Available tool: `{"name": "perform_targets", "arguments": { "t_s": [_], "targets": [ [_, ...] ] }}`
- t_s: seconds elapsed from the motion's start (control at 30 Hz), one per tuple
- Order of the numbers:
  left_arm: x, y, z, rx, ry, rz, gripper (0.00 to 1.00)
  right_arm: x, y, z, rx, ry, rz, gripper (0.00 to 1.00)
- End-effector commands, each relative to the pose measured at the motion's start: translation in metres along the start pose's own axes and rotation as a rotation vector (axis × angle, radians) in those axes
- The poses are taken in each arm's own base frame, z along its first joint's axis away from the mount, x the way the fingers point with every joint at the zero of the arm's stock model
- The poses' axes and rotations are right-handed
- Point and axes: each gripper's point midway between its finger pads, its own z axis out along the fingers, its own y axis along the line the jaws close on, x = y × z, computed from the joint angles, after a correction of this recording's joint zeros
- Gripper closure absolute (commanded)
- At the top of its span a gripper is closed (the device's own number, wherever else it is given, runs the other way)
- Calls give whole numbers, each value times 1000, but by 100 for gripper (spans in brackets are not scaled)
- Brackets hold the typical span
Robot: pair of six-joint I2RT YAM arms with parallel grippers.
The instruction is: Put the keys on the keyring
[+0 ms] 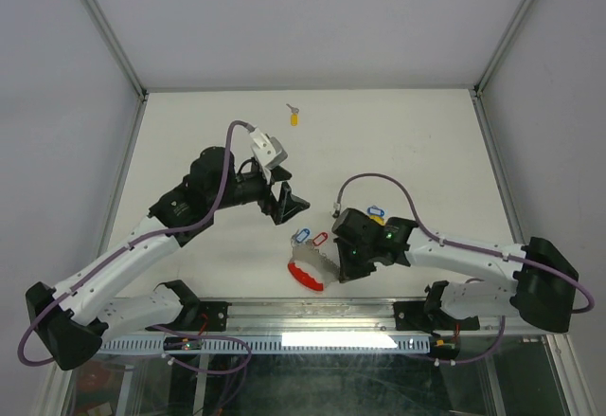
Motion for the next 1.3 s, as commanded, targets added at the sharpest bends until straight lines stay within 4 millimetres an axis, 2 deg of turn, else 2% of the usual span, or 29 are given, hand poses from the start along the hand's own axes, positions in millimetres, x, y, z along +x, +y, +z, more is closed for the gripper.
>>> {"name": "perform_targets", "arguments": {
  "t_s": [0.0,0.1,0.3,0.47,0.6,0.73,0.8,1.0,1.27],
  "targets": [
    [-22,-3,-9,-13,-99,-2,9,-28,28,-37,-221,-47,4,100],
    [-20,-7,-12,-5,-127,-28,4,-45,28,-54,-285,-77,31,100],
    [-11,-9,-16,-34,-176,-63,4,-68,32,-90,-396,-139,64,100],
    [-5,-30,-17,-54,-254,47,5,-81,28,-115,-421,-174,78,100],
    [8,-46,-9,-37,-285,129,7,-89,29,-130,-432,-193,72,100],
    [17,-64,-8,30,-364,234,7,-93,31,-139,-442,-206,72,100],
    [14,-70,-7,58,-390,279,7,-94,32,-141,-445,-210,74,100],
    [13,-74,5,60,-410,308,9,-99,35,-147,-461,-225,75,100],
    [40,-95,34,80,-357,357,11,-100,35,-151,-459,-232,72,100]
  ]
}}
